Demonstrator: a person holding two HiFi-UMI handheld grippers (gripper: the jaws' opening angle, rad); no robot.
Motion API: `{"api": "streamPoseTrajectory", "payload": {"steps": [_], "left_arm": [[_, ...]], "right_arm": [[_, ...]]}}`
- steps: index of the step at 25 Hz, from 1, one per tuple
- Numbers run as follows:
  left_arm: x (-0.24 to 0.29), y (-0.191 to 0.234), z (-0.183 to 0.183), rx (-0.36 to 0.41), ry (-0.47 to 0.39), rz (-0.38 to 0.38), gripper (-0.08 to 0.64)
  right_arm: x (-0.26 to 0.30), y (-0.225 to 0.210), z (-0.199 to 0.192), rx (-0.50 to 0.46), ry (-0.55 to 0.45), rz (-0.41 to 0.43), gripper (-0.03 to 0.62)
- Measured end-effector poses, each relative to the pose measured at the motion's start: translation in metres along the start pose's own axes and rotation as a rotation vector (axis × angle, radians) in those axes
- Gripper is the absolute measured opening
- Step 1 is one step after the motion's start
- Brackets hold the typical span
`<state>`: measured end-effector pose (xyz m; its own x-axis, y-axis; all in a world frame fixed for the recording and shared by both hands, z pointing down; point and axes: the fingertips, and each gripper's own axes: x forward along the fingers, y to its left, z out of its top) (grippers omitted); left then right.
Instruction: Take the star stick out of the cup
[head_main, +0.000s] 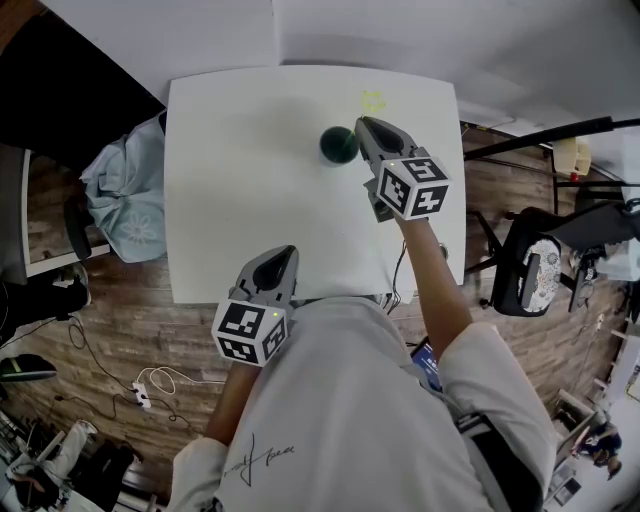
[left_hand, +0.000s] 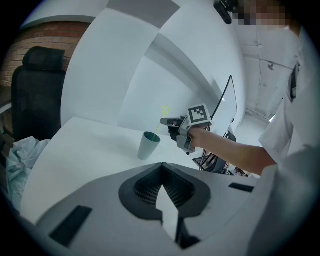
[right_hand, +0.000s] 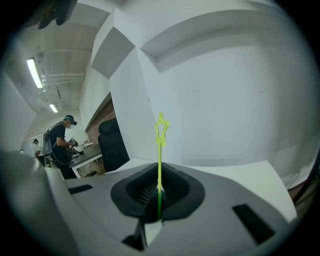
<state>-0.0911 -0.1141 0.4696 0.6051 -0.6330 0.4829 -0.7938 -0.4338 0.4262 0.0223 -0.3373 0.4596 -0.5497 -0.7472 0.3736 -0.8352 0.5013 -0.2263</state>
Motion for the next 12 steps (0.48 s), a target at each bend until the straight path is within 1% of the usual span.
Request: {"api": "streamPoseTrajectory", "payload": {"steps": [12], "left_arm": [[0.000, -0.011, -0.004, 0.020, 0.003, -0.029, -0.006]], "right_arm": [[-0.013, 0.003, 0.015, -0.014, -0.036, -0.010, 0.026]]}}
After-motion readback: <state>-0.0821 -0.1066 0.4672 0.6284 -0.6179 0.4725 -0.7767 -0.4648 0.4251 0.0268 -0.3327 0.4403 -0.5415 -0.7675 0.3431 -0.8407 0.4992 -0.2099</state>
